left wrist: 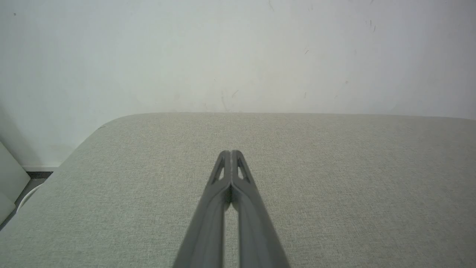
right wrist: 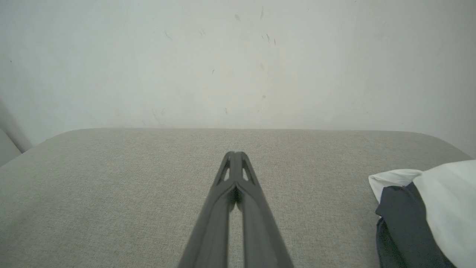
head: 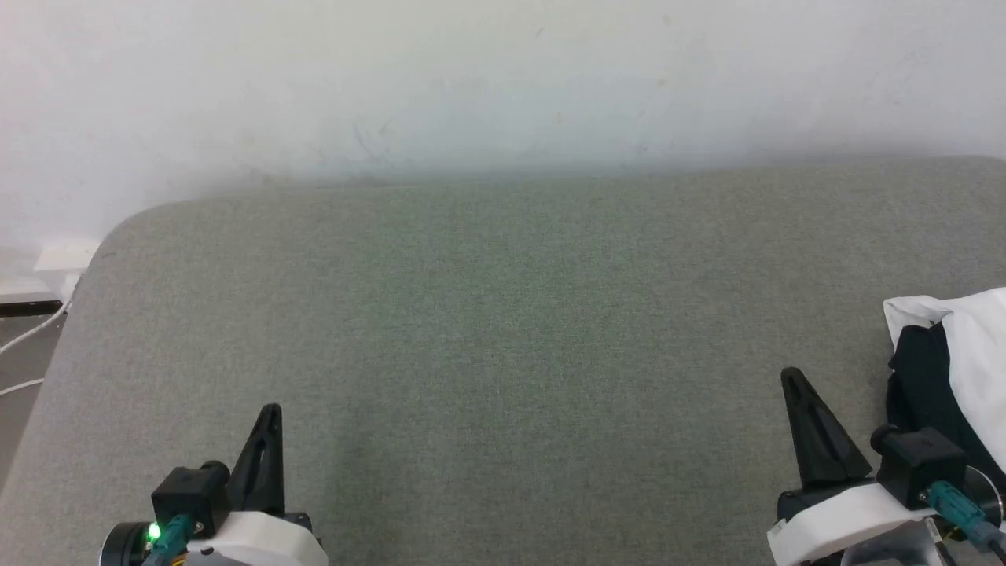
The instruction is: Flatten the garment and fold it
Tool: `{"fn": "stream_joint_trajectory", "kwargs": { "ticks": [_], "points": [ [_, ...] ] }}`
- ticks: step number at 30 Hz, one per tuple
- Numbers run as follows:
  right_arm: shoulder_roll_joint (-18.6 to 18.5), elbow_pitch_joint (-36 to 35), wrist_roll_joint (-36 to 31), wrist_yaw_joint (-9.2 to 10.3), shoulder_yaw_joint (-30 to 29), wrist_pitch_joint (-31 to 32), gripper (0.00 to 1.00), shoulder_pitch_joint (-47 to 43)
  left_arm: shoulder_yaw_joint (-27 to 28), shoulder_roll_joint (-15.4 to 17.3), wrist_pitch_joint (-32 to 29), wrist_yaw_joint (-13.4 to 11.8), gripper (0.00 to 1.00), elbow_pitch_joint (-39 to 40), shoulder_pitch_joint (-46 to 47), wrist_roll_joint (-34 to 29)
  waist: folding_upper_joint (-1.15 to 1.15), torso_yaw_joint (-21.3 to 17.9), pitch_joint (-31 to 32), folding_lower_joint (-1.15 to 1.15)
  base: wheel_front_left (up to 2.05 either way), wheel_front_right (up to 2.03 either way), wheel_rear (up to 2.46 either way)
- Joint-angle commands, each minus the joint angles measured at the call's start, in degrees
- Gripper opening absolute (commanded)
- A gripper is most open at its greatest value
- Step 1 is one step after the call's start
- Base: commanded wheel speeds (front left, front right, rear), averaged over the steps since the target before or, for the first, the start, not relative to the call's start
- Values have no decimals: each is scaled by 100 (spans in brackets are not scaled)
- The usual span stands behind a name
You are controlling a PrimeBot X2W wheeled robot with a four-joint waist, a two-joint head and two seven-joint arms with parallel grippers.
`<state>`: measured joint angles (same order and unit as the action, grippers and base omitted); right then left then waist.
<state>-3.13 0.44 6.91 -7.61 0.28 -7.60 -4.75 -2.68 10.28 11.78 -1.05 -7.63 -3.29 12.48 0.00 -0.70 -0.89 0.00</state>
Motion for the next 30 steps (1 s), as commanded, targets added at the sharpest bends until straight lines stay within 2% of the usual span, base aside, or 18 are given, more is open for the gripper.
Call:
{"fn": "stream_joint_trajectory", "kwargs": {
  "ticks": [1,30],
  "points": [
    [5,-6,-49,2,-4,27,0,62,24,-29,-24,16,0,48,47,-94,0,1,1,0,0,0,0],
    [10,-16,-223,5,-11,227,0,175,90,-222,-338,40,0,243,124,-408,0,20,25,0,0,0,0]
  ]
}}
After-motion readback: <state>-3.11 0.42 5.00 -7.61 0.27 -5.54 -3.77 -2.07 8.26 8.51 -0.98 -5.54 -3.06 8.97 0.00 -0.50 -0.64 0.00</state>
